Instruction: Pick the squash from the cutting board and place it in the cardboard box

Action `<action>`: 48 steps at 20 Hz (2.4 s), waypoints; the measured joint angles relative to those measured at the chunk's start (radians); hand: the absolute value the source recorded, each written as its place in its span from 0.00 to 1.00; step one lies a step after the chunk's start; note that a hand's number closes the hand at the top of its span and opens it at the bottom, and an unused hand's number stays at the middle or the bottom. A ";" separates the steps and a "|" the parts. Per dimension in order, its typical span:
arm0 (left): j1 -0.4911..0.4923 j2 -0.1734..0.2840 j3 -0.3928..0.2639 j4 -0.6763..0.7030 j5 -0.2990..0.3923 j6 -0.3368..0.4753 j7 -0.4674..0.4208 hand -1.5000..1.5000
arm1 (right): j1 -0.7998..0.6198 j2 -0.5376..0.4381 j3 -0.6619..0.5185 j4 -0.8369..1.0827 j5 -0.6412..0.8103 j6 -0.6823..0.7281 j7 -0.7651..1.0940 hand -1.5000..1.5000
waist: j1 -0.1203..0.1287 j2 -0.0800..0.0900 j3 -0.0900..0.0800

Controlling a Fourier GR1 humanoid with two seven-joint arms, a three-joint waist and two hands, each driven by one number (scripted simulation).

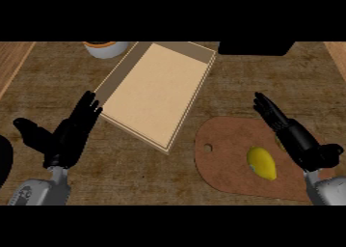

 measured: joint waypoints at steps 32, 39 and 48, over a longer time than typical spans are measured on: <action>0.020 0.275 0.092 0.190 -0.422 0.122 -0.089 0.50 | -0.051 -0.440 -0.072 0.333 0.400 0.202 -0.069 0.00 | -0.013 -0.003 -0.004; 0.015 0.259 0.094 0.172 -0.447 0.117 -0.073 0.50 | -0.228 -0.380 0.022 0.410 0.508 0.375 0.085 0.00 | -0.007 -0.002 -0.003; 0.019 0.241 0.142 0.170 -0.473 0.078 -0.063 0.50 | -0.329 -0.263 0.034 0.547 0.674 0.446 0.110 0.00 | -0.018 -0.003 -0.002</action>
